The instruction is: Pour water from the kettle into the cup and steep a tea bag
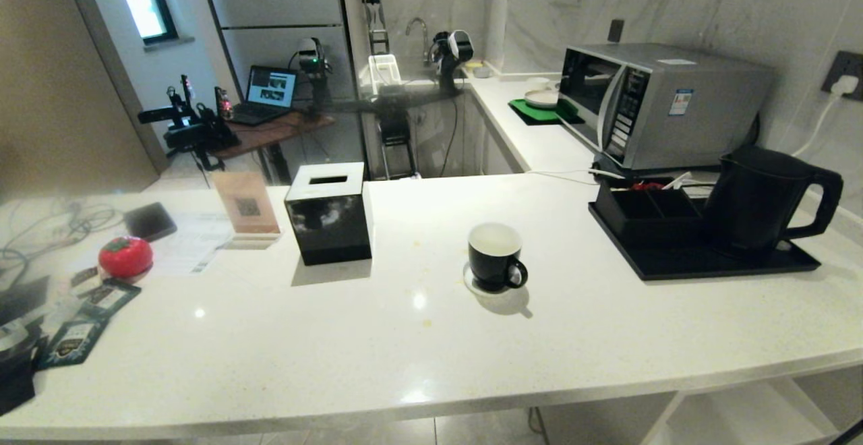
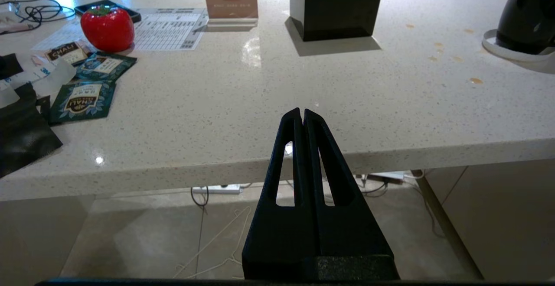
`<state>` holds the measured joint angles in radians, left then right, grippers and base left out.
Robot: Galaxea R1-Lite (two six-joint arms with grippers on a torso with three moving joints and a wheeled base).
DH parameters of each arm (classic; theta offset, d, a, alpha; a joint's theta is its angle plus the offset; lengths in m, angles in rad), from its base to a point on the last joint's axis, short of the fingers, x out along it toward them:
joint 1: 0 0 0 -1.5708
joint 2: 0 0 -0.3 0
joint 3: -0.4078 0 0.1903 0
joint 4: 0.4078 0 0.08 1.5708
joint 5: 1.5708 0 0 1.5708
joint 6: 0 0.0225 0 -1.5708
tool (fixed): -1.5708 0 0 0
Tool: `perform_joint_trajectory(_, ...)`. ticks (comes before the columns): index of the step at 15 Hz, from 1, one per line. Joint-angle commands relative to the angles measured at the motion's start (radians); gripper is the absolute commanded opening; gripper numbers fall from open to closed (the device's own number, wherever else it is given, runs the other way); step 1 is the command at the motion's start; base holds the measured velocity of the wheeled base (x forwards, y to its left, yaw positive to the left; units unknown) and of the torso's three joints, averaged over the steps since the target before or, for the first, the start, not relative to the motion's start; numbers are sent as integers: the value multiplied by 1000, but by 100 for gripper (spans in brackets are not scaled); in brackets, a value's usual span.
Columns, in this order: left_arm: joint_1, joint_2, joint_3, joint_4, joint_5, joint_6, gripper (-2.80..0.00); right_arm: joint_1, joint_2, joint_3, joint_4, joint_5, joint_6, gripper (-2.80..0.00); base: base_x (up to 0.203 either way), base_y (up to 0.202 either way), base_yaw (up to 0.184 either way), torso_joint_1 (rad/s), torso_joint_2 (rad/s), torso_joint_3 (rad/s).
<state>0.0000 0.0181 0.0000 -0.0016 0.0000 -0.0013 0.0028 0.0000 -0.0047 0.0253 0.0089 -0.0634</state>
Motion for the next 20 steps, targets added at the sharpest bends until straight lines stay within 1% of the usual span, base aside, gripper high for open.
perform_joint_trajectory(1, 0, -17, 0, 0, 0, 0, -280, 0, 2, 0, -1, 0, -1, -280, 0, 0, 0, 0, 0, 0)
perform_joint_trajectory(20, 1, -18, 0, 1, 2, 0, -280, 0, 2, 0, -1, 0, -1, -280, 0, 0, 0, 0, 0, 0)
